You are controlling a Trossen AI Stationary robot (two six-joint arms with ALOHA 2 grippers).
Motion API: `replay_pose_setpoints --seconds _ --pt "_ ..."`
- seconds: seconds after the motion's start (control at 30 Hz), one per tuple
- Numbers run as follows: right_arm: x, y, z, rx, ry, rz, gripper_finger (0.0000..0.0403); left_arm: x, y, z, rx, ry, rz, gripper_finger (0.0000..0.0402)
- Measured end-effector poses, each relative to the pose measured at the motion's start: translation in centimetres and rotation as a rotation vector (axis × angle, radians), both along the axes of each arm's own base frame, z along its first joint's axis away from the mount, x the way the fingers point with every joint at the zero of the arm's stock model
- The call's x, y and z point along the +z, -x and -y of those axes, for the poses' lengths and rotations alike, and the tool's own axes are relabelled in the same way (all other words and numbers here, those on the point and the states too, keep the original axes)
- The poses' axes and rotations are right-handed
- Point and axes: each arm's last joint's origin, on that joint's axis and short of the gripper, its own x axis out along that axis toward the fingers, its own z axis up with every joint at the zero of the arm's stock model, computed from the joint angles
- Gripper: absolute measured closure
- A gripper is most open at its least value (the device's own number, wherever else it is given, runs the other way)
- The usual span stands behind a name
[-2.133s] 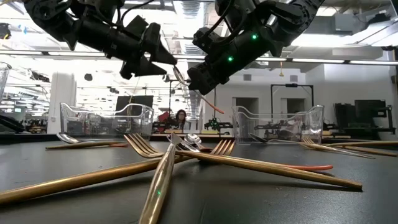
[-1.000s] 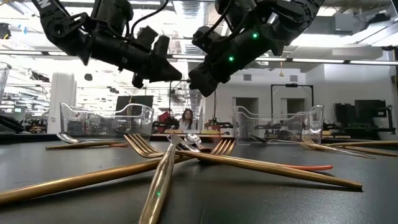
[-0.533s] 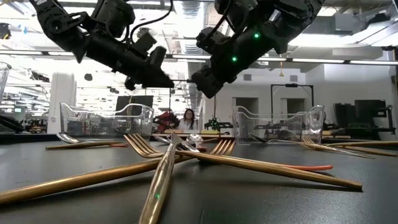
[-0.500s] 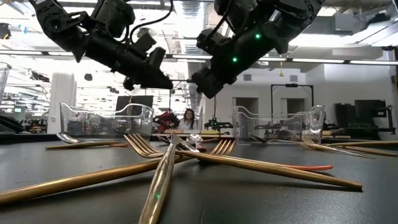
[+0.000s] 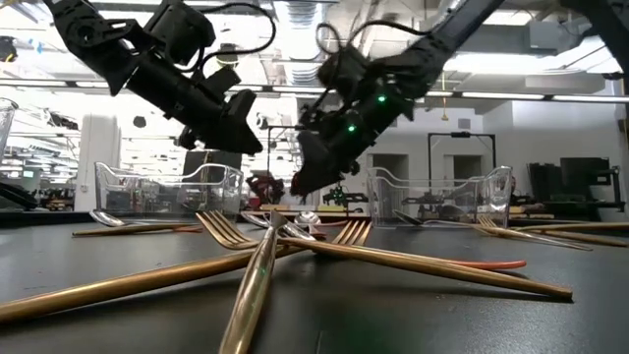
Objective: Sort silverware by color (type)
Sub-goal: Put the silver and orange spoon into the top left transparent bin
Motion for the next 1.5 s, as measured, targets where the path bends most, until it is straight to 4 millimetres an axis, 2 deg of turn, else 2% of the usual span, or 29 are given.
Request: replay_pose_setpoints --seconds 0.2,0.4,0.57,0.7,0.8,1.0,1.3,1.5 --pt "-1.5 -3.7 -1.3 0.088 0.0 -0.127 0.0222 -0.6 0.4 -0.1 0.041 0.024 -0.053 0.0283" --pt "-3.2 -5.1 -0.7 0.078 -0.014 -0.203 0.0241 -1.0 1.0 0.2 0.058 0.066 -0.108 0.0283" --pt "-3.0 -5.1 -0.6 0.077 -0.016 -0.215 0.0251 -1.0 1.5 0.3 0.084 0.075 -0.14 0.0283" --pt "-1.6 -4.9 -0.6 0.08 0.021 -0.204 0.0251 -0.9 1.5 0.3 0.096 0.066 -0.135 0.0283" --pt "-0.9 -4.7 0.3 0.054 0.053 -0.197 0.0252 -0.9 1.5 0.3 0.098 0.067 -0.133 0.0283" --pt "-2.0 -4.1 2.1 0.012 0.039 -0.24 0.0252 -1.0 1.5 0.3 0.094 0.071 -0.137 0.0284" --pt "-3.1 -3.7 1.4 0.051 -0.073 -0.296 0.0266 -1.0 1.5 0.4 0.091 0.081 -0.132 0.0284" --pt "-2.5 -3.7 1.0 0.054 -0.063 -0.289 0.0289 -1.0 1.5 0.4 0.09 0.081 -0.132 0.0284"
